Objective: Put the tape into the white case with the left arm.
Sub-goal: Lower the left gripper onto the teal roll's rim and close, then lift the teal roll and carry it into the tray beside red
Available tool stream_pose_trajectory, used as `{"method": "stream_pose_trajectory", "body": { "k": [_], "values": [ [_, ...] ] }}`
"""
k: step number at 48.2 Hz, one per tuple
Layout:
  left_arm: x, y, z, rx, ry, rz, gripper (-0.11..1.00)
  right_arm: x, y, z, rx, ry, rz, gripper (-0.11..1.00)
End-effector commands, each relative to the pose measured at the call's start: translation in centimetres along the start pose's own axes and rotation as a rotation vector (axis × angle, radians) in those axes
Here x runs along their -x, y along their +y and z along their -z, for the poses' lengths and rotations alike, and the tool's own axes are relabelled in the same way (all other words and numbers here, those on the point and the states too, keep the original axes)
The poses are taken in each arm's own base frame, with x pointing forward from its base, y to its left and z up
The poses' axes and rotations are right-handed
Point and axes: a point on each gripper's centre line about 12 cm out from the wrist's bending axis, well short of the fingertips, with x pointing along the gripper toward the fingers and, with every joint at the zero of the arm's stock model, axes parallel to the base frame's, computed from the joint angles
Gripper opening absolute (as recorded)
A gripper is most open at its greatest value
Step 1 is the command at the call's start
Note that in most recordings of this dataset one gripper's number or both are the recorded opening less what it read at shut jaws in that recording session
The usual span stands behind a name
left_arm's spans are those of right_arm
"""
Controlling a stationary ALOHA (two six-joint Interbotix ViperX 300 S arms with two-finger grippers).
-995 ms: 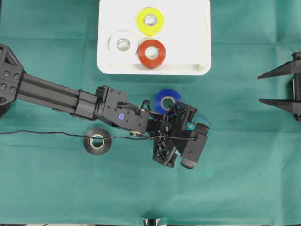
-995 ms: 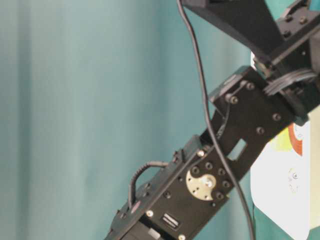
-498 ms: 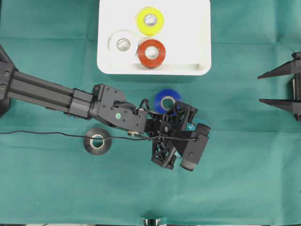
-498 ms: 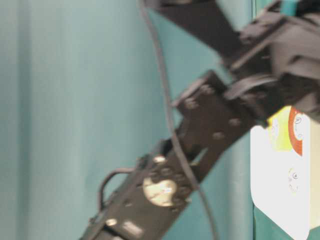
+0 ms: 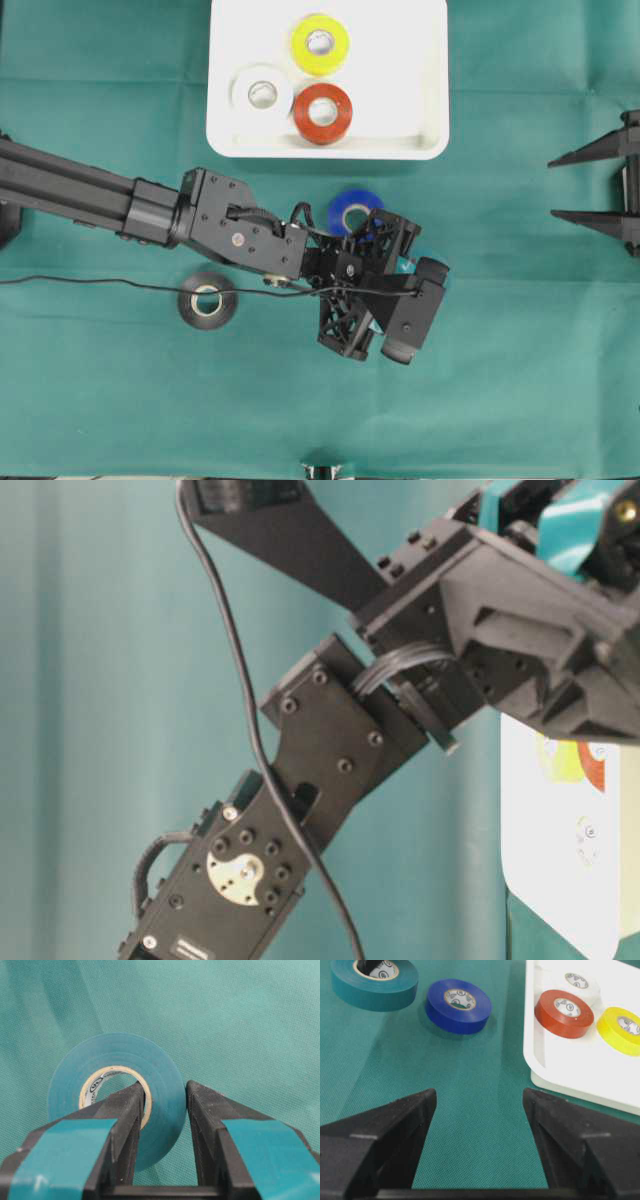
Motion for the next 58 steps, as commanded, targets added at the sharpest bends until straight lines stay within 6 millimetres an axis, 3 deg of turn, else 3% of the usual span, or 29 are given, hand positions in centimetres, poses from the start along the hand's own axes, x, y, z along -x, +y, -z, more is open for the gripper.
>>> {"method": "stream_pose_trajectory", "body": {
  "k": [1, 15, 29, 40, 58],
  "values": [
    [2.3, 0.9, -2.1, 0.002, -0.061, -0.021, 0.25, -0.1, -0.1, -0.4, -0.001, -0.009, 0.003, 0.97],
    [3.7, 3.3, 0.3, 0.040, -0.019, -0.055, 0.25, -0.1, -0.1, -0.3, -0.002, -0.006, 0.003, 0.97],
    [4.6, 7.2, 2.9, 0.100, 0.020, -0.115, 0.25, -0.1, -0.1, -0.4, -0.001, -0.007, 0.003, 0.97],
    [5.2, 10.1, 3.9, 0.132, 0.027, -0.163, 0.25, -0.1, -0.1, -0.4, -0.001, -0.007, 0.003, 0.97],
    [5.7, 12.5, 4.9, 0.037, 0.046, -0.199, 0.25, -0.1, -0.1, -0.4, 0.000, -0.007, 0.001, 0.97]
  ]
}}
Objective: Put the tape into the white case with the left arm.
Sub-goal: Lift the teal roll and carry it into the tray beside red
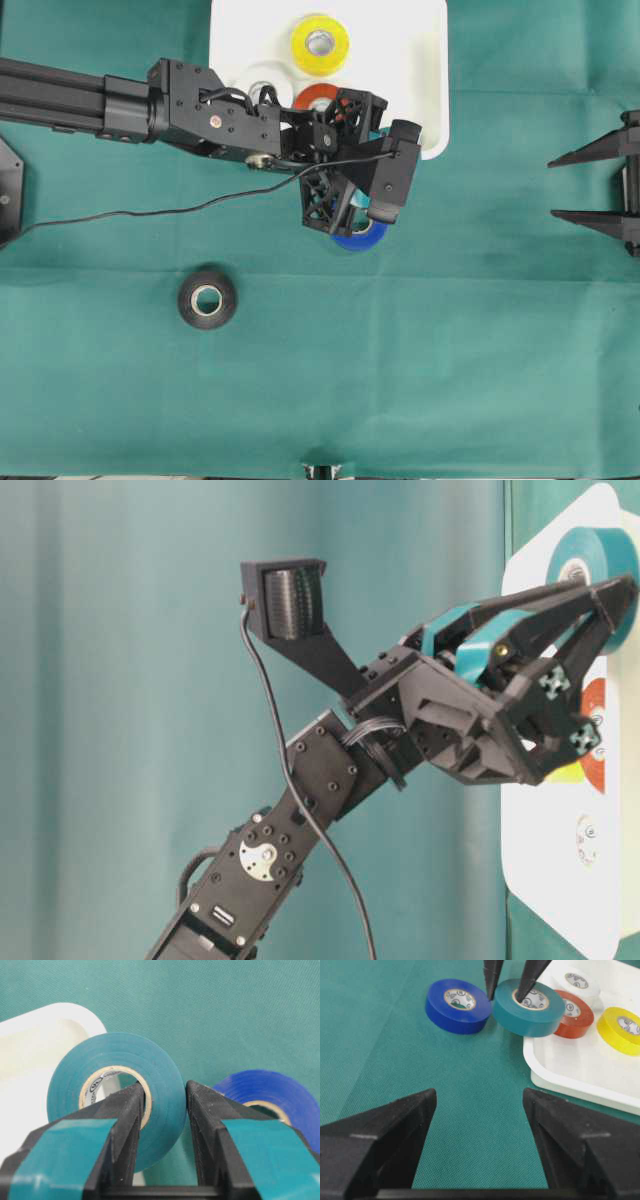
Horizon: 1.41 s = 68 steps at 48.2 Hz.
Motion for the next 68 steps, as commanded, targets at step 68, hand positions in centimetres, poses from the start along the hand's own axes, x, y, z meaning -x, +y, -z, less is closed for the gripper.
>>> {"method": "stream_pose_trajectory", "body": {
  "k": [68],
  "values": [
    [1.6, 6.0, 0.6, 0.066, -0.058, -0.120, 0.57, -0.1, -0.1, -0.4, 0.001, -0.009, 0.001, 0.97]
  ]
}}
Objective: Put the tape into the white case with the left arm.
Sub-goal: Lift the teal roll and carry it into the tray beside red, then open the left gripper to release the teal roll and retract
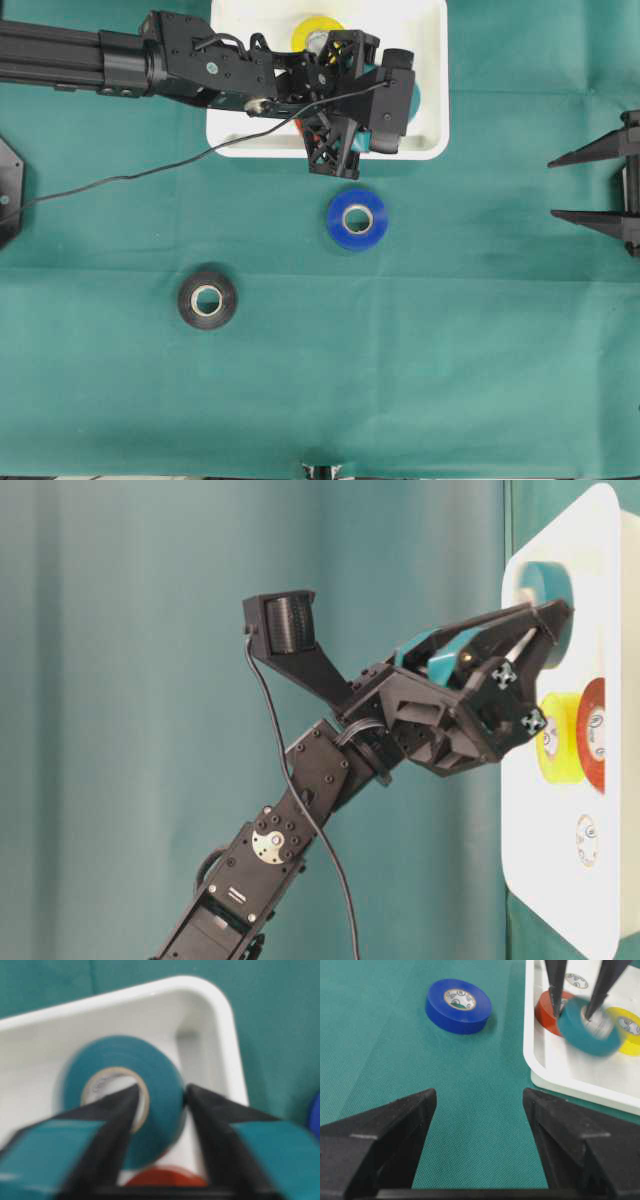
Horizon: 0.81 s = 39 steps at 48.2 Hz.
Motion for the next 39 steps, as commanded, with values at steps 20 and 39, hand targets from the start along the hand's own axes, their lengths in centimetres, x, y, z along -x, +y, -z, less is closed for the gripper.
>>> {"method": "stream_pose_trajectory", "body": {
  "k": [20, 39],
  "values": [
    [1.4, 0.2, -1.5, -0.006, -0.046, -0.013, 0.88, -0.1, -0.1, -0.4, 0.001, -0.009, 0.001, 0.97],
    [4.8, -1.5, -1.3, -0.017, -0.064, 0.005, 0.88, -0.1, -0.1, -0.4, 0.001, -0.009, 0.001, 0.97]
  ]
}}
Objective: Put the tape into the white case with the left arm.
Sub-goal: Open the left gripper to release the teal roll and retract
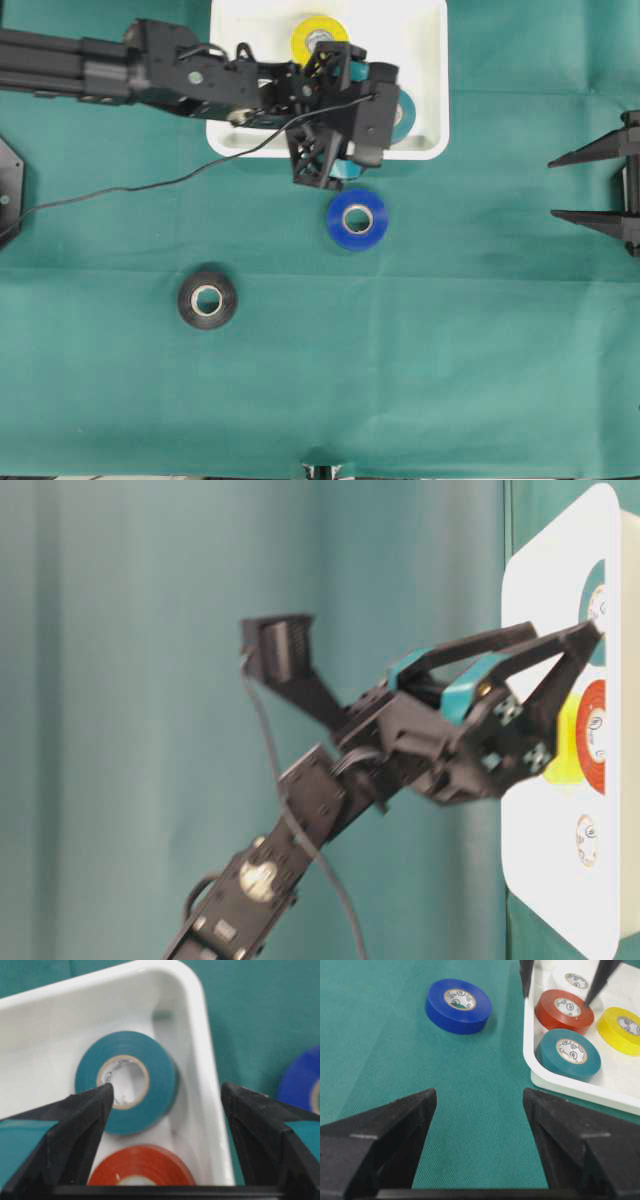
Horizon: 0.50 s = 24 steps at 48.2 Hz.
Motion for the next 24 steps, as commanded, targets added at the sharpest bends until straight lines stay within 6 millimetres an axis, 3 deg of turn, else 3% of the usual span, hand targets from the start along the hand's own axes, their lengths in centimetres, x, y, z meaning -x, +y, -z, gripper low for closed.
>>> {"method": "stream_pose_trajectory", "body": {
  "k": [1, 24],
  "values": [
    [2.9, 0.2, -1.7, 0.000, -0.068, -0.021, 0.88, -0.1, -0.1, -0.4, 0.001, -0.007, 0.001, 0.97],
    [8.1, -3.7, 1.4, -0.034, -0.173, -0.016, 0.88, -0.1, -0.1, -0.4, 0.001, -0.009, 0.002, 0.97]
  ]
}}
